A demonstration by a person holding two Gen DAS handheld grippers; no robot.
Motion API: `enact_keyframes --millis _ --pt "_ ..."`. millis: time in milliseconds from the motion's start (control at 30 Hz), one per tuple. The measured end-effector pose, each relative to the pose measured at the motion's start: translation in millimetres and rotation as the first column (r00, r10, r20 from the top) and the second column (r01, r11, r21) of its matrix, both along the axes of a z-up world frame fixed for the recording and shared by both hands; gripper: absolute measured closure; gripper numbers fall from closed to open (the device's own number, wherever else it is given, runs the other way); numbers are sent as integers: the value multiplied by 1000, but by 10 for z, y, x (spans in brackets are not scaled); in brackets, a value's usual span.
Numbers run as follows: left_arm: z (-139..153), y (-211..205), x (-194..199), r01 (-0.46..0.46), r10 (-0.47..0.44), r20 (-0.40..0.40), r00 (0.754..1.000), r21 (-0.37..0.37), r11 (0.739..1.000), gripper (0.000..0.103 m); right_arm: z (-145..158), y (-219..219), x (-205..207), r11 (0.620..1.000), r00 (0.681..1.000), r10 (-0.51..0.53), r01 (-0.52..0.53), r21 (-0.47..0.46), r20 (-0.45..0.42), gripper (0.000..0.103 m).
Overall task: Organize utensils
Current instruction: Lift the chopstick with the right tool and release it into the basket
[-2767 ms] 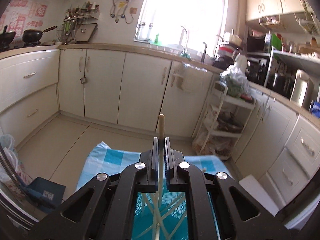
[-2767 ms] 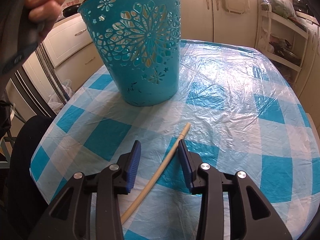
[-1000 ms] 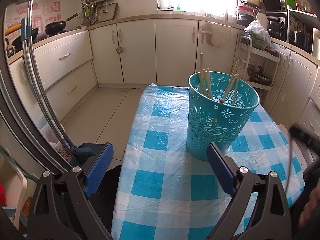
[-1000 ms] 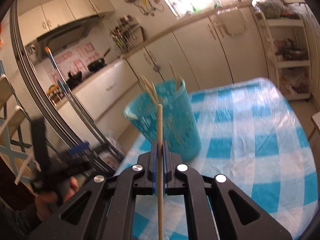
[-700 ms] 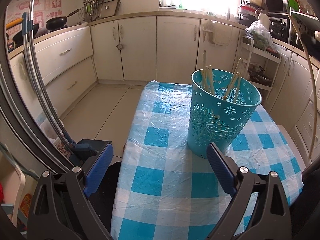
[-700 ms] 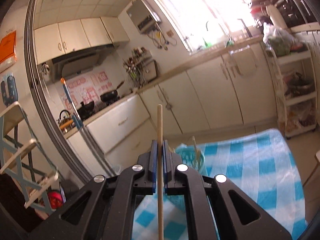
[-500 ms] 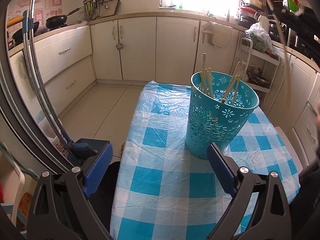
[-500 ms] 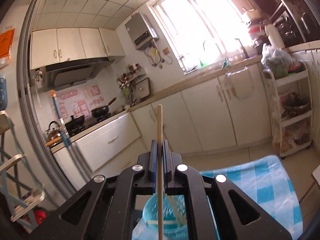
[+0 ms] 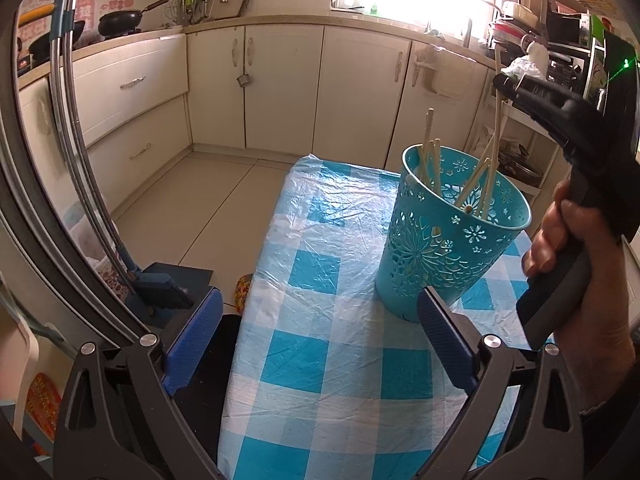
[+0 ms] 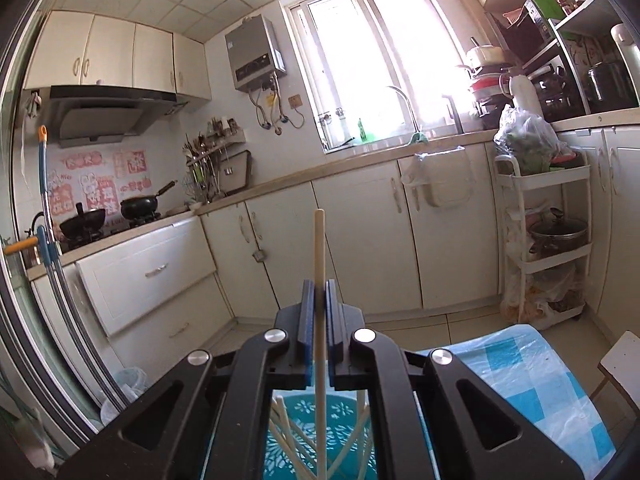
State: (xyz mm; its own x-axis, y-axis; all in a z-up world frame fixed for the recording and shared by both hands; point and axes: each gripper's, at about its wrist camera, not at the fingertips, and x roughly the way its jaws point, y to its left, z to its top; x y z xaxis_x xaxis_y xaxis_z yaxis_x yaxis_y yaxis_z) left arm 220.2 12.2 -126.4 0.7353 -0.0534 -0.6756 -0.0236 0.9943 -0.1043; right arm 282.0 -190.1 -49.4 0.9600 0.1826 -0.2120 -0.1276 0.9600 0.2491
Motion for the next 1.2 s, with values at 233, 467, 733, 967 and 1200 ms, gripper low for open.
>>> enact_keyframes --millis 233,467,733,967,1200 --pt "-2 5 -1 0 0 -6 1000 -6 1000 9 -223 64 7 998 997 38 -42 -44 -73 97" --pt "51 -3 -36 0 0 2 1000 -4 1000 9 -294 -11 -142 997 992 55 -61 -48 -116 96" --pt "243 -76 -164 15 -15 41 999 4 1000 8 -105 -187 -211 999 994 22 -24 -21 -110 80" --pt "277 -93 -200 21 -22 45 999 11 1000 8 -91 -296 440 994 970 93 -78 76 -226 78" --pt "225 19 -155 -7 7 26 1000 -6 1000 8 -230 -7 279 951 910 296 -309 1 -290 80"
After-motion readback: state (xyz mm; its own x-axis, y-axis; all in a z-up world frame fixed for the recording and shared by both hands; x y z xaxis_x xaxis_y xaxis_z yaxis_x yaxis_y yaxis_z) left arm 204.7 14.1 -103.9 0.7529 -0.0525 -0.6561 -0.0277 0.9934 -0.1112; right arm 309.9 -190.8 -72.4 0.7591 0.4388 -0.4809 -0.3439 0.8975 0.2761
